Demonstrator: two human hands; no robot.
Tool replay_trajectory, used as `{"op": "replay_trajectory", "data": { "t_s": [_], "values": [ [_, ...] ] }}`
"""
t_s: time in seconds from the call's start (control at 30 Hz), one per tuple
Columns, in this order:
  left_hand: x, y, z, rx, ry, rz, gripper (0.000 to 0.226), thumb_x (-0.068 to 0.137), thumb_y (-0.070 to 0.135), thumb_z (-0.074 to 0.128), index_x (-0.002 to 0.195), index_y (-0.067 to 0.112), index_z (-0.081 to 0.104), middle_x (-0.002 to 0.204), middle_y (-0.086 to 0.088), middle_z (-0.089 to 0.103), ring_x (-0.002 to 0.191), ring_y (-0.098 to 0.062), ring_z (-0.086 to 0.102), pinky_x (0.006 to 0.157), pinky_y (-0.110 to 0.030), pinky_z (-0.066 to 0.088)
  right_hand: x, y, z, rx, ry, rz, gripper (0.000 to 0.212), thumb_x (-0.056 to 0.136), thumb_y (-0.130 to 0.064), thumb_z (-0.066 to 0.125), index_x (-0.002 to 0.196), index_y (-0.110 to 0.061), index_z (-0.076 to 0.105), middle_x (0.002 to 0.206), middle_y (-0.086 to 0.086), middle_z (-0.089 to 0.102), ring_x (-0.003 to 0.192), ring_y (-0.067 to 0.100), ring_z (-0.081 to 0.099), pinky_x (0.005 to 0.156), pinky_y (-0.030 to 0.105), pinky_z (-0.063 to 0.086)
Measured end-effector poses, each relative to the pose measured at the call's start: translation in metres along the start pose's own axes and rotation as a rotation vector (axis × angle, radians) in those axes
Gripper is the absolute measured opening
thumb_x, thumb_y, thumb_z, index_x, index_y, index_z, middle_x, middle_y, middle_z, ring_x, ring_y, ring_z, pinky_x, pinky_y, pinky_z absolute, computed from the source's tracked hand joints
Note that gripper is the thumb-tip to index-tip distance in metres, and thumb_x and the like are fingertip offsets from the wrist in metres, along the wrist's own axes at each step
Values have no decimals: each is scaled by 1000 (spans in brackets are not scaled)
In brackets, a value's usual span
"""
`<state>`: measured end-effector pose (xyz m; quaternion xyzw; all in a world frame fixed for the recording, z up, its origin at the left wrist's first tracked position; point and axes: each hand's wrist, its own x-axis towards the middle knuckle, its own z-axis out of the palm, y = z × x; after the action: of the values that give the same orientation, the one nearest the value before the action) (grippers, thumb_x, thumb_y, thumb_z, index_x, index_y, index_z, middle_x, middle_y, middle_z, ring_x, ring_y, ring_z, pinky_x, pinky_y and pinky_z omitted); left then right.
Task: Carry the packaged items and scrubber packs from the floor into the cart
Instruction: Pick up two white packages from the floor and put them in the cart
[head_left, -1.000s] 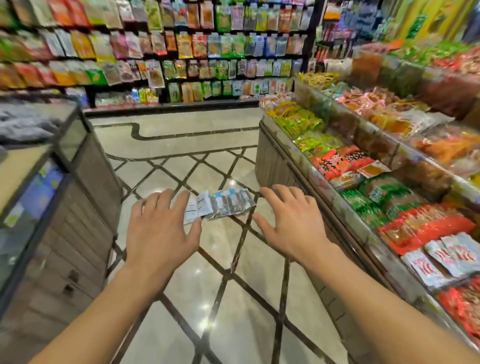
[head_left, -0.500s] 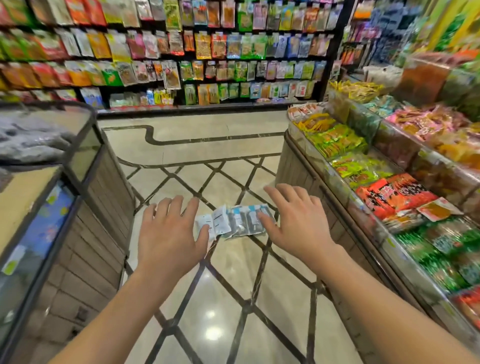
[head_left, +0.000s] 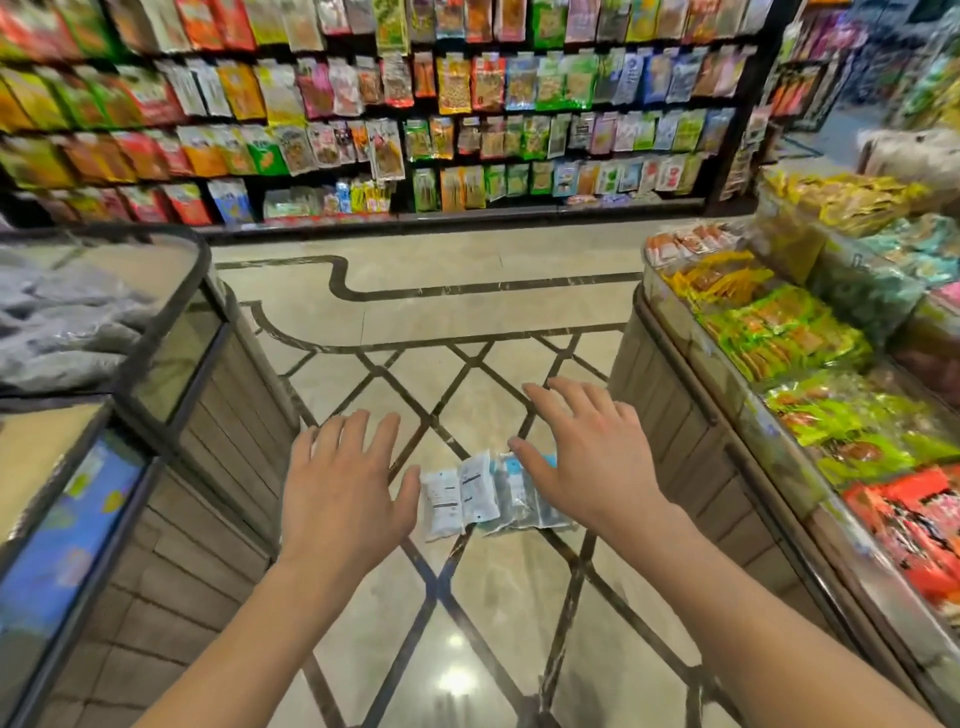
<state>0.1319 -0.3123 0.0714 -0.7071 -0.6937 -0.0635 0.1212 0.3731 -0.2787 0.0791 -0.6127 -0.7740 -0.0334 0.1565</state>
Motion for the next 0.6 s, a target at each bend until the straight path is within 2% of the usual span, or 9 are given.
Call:
{"op": "replay_trajectory", "data": {
  "t_s": [0.1,0.3,0.43,0.6],
  "values": [
    [39,-5,10,-5,-7,-3,59,87,50,49,127,13,70,118,-16,72,110,-39,67,95,-51,49,43,6,15,-15,-23,-13,63,91,-63,40,135,-23,64,133,5,67,119,33,65,89,49,54],
    [108,-24,37,-30,-49,-20,64,88,53,42,127,11,70,119,-18,72,108,-40,68,93,-52,51,115,10,55,-36,-54,-23,59,91,-59,50,136,-23,64,131,6,68,117,33,65,87,49,54],
    [151,-40,64,-46,-73,-31,64,87,53,44,128,10,70,122,-19,72,110,-40,69,94,-52,53,163,4,85,-42,-80,-33,60,91,-59,48,135,-22,64,131,6,68,119,34,64,86,50,54],
    [217,-67,105,-67,-91,-8,62,88,51,45,126,9,70,122,-19,71,110,-41,67,93,-52,51,233,-7,117,-35,-90,-35,63,93,-62,43,141,-23,60,138,5,65,124,33,63,92,50,54]
  ]
}}
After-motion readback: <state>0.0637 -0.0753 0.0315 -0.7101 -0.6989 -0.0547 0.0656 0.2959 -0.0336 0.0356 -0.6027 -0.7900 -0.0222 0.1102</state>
